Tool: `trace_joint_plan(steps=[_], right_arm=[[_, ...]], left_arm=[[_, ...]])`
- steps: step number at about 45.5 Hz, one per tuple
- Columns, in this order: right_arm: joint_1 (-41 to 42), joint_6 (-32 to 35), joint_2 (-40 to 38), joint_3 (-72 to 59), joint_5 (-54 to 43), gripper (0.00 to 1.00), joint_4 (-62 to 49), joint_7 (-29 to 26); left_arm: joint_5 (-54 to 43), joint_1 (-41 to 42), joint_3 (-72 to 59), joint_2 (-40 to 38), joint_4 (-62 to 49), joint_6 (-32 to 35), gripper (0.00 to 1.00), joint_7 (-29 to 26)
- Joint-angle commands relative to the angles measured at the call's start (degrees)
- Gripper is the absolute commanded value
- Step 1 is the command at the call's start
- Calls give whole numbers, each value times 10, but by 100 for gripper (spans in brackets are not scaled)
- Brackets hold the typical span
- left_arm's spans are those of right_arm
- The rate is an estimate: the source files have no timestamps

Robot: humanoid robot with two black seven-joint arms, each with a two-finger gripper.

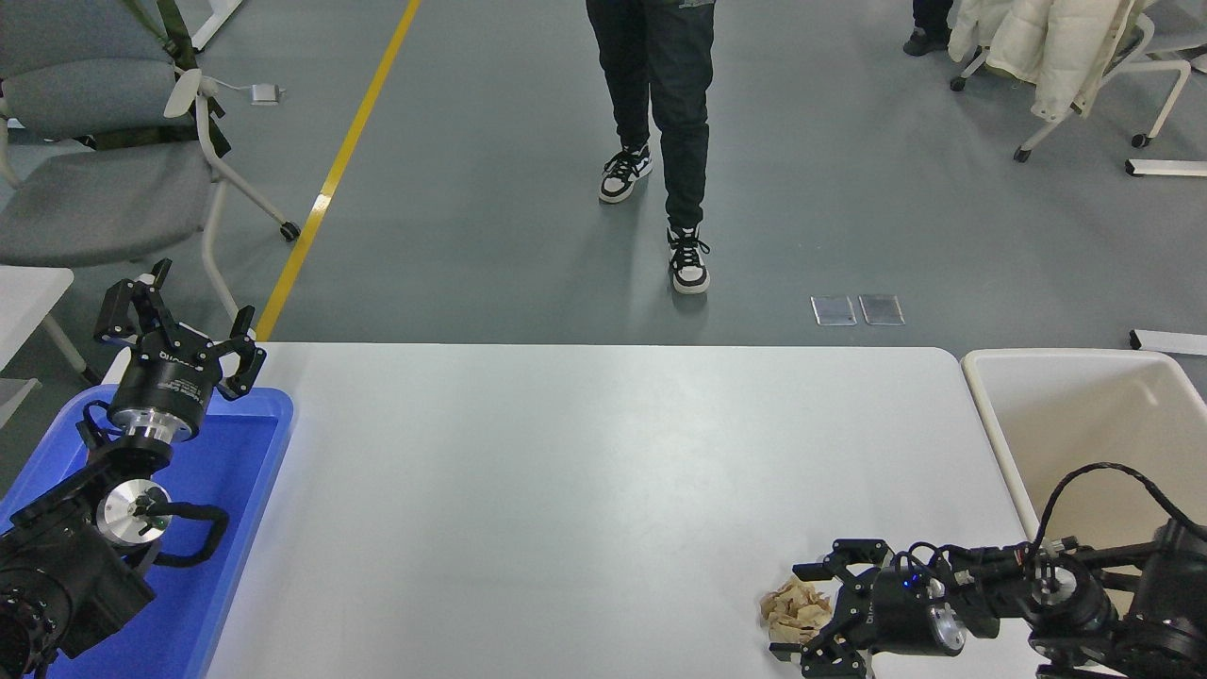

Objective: Clean the table surface

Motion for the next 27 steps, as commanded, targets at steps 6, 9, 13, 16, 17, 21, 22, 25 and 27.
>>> trace_joint_plan(steps=[6, 9, 13, 16, 17, 21, 22, 25, 27], right_arm=[[-32, -31, 3, 5, -1, 98, -23, 2], [-38, -46, 11, 4, -1, 90, -39, 3], [-44, -52, 27, 4, 0, 73, -63, 3], [-46, -53, 35, 5, 4, 51, -77, 3], [-46, -53, 35, 4, 6, 43, -80, 3], [-50, -53, 37, -1, 14, 20, -89, 4], [-52, -53, 37, -3, 15, 11, -89, 4], [-55, -53, 38, -5, 15, 2, -93, 4], [-57, -53, 38, -5, 15, 0, -96, 5]], left_arm=[[0, 0, 0, 0, 0, 0, 100, 0], [0, 0, 0, 0, 0, -1, 100, 0], [0, 0, 0, 0, 0, 0, 100, 0], [0, 0, 0, 0, 0, -1, 100, 0], [0, 0, 0, 0, 0, -1, 100, 0], [0, 0, 0, 0, 0, 0, 100, 0], [0, 0, 0, 0, 0, 0, 100, 0], [0, 0, 0, 0, 0, -1, 100, 0], [0, 0, 0, 0, 0, -1, 100, 0]])
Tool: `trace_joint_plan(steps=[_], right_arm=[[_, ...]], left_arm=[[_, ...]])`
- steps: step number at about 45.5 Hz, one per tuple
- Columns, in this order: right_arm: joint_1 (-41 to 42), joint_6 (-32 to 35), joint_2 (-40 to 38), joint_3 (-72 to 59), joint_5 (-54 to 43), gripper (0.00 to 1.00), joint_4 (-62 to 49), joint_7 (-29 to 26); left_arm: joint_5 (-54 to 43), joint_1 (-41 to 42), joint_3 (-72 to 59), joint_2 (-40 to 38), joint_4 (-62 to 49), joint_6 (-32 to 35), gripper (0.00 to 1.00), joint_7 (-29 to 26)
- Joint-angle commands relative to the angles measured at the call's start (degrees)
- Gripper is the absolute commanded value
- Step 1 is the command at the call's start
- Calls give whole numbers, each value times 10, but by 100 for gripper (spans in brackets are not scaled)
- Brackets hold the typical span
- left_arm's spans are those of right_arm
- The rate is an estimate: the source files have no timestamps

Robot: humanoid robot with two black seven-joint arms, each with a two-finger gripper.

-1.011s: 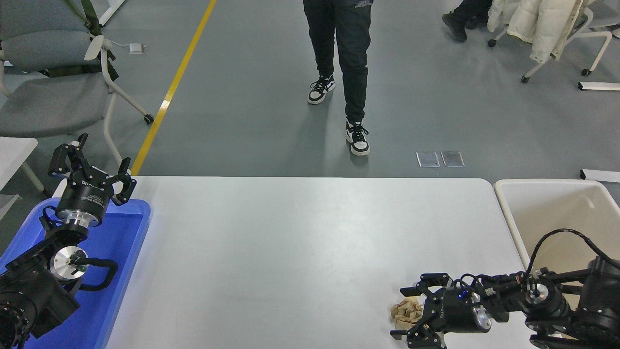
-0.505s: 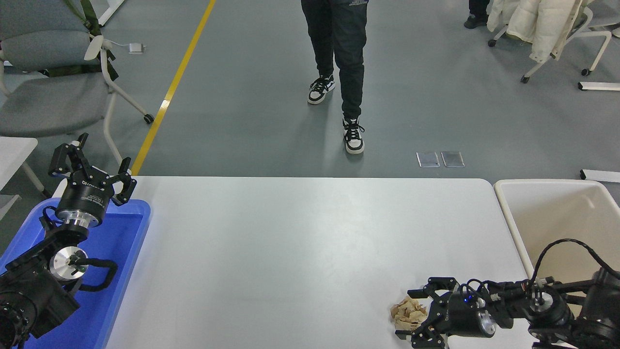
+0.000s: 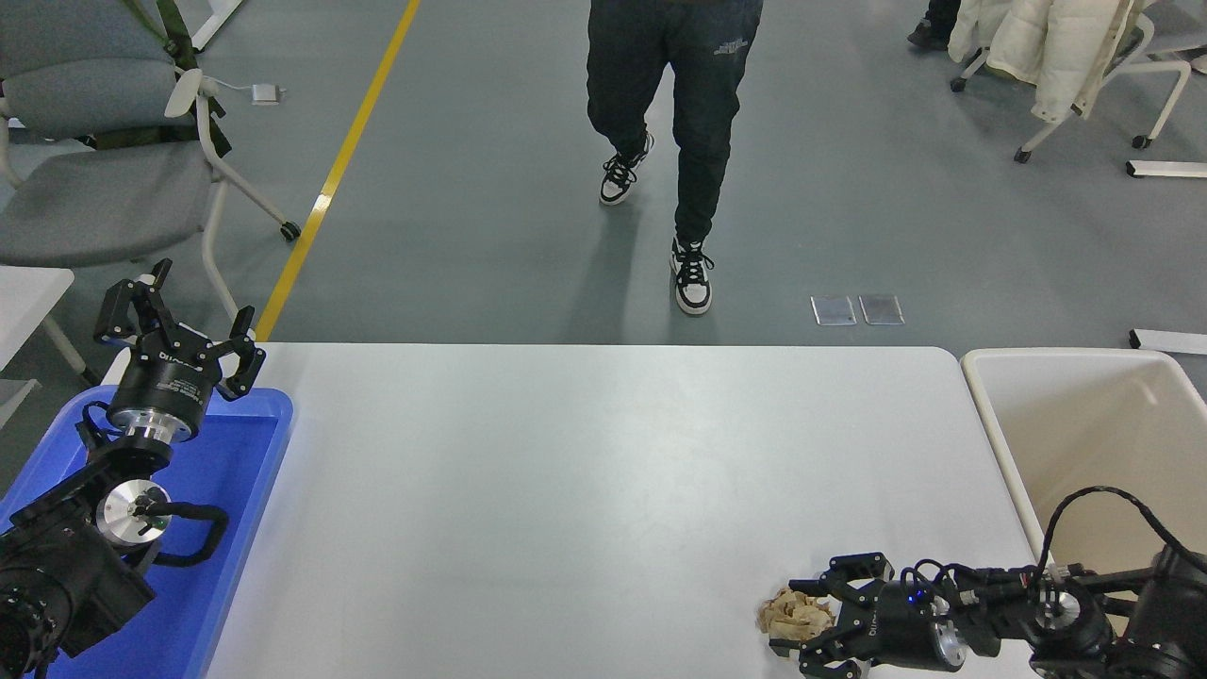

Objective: Clean the table surface

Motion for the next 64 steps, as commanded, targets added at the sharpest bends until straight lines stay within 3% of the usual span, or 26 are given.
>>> trace_joint_plan(steps=[1, 11, 19, 32, 41, 53, 64], right_arm=[[-14, -6, 9, -5, 7, 0, -27, 1], [-7, -5, 8, -4, 57, 0, -18, 4], [23, -5, 1, 0, 159, 0, 6, 78], [80, 5, -31, 3, 268, 0, 90, 107], [170, 31, -105, 3, 341, 0, 218, 108], [282, 68, -209, 4, 350, 0, 300, 107], [364, 156, -307, 42, 356, 0, 354, 108]], left_arm=[[0, 0, 0, 0, 1, -1, 100, 0], [0, 0, 0, 0, 0, -1, 100, 0], [0, 0, 0, 0, 1, -1, 100, 0], [0, 0, 0, 0, 0, -1, 100, 0], [0, 0, 0, 0, 0, -1, 100, 0], [0, 0, 0, 0, 1, -1, 100, 0], [0, 0, 0, 0, 1, -1, 100, 0]])
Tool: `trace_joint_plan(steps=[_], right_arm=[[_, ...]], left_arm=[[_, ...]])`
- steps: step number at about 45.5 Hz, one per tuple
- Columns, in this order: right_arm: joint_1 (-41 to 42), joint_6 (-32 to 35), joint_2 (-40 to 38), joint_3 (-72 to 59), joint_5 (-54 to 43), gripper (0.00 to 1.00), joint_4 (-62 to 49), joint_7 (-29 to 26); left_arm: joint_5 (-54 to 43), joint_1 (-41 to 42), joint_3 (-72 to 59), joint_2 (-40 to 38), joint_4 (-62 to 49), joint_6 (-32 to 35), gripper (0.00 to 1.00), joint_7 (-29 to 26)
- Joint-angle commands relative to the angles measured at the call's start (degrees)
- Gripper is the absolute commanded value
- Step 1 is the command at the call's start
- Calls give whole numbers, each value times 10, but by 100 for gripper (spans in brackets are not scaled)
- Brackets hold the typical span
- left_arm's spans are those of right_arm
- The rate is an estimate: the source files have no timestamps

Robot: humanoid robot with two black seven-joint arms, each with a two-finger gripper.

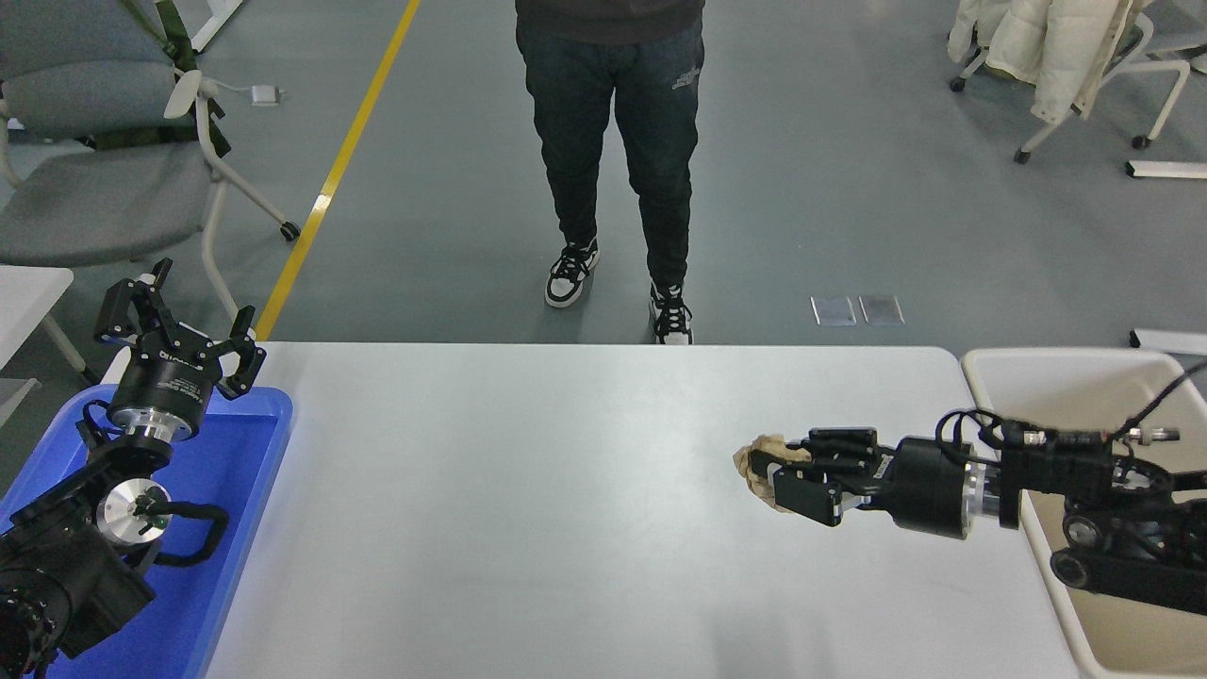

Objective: Clean the table surface

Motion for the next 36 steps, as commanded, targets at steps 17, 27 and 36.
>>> trace_joint_plan(steps=[17, 27, 36], right_arm=[[56, 113, -154, 100, 38, 0, 12, 3], [-2, 111, -155, 101, 145, 0, -106, 6], [-90, 63, -149, 110, 254, 0, -194, 41]], left_arm=[[0, 1, 0, 0, 0, 1, 100, 0], [0, 0, 0, 0, 0, 1, 100, 0], [0, 1, 0, 0, 0, 1, 100, 0]])
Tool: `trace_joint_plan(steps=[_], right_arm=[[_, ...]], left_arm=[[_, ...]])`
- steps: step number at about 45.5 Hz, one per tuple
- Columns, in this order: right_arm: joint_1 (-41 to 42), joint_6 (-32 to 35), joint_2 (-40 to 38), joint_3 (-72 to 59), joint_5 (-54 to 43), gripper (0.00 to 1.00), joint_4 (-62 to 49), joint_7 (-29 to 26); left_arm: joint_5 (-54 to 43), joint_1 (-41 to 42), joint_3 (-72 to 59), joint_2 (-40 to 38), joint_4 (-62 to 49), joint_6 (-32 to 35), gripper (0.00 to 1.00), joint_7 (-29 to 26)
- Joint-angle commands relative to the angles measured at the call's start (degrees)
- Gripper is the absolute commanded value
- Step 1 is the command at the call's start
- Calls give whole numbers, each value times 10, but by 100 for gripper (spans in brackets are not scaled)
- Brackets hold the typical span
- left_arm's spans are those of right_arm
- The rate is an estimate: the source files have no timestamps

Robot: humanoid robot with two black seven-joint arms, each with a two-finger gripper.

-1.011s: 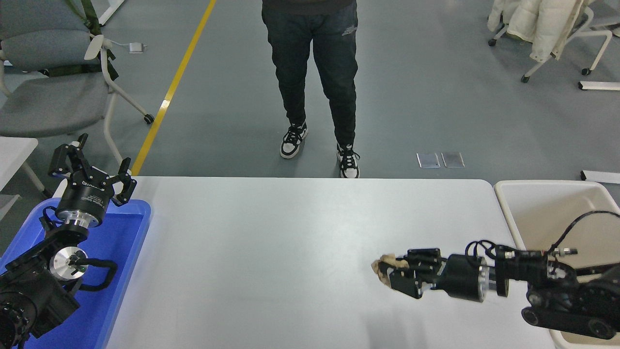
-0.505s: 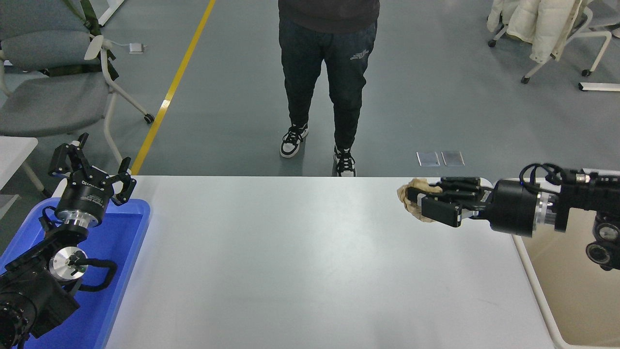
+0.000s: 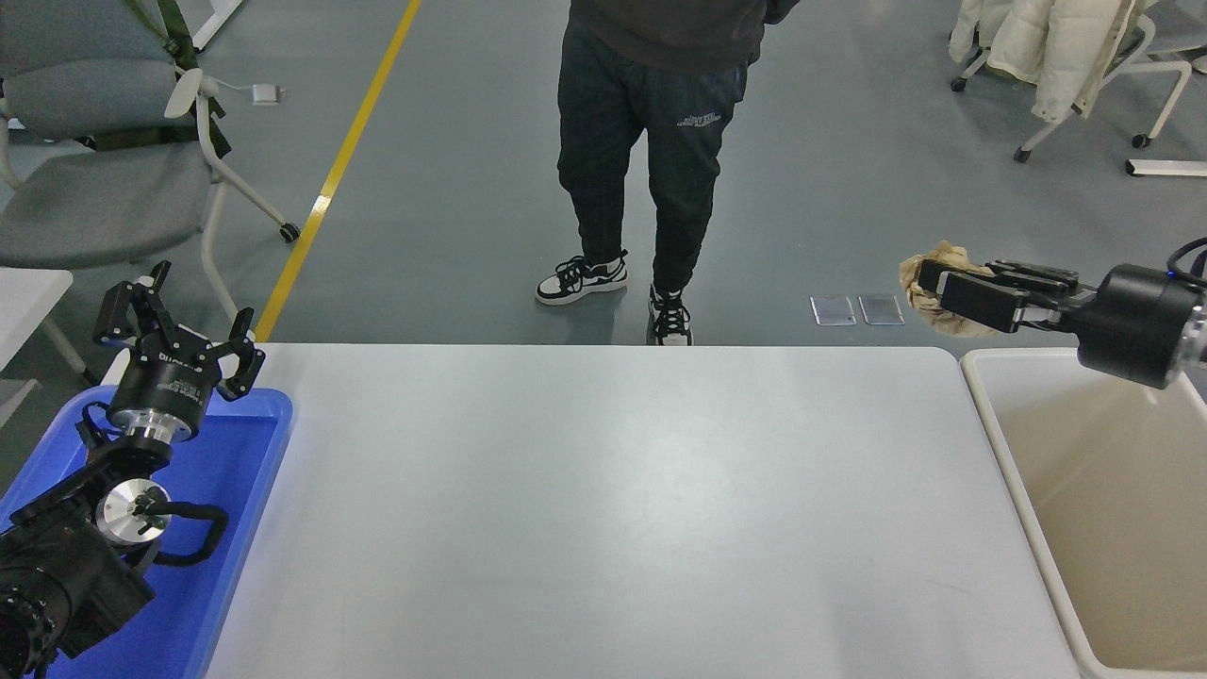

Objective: Clean the table surface

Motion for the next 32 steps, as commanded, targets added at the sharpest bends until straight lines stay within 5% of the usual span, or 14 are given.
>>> trace_joint_plan(steps=[1, 32], right_arm=[[-89, -38, 0, 11, 121, 0, -103, 27], [-352, -51, 207, 85, 388, 0, -487, 26]], left_arm=[[0, 0, 0, 0, 0, 0, 100, 0], [0, 0, 0, 0, -1, 1, 100, 0]])
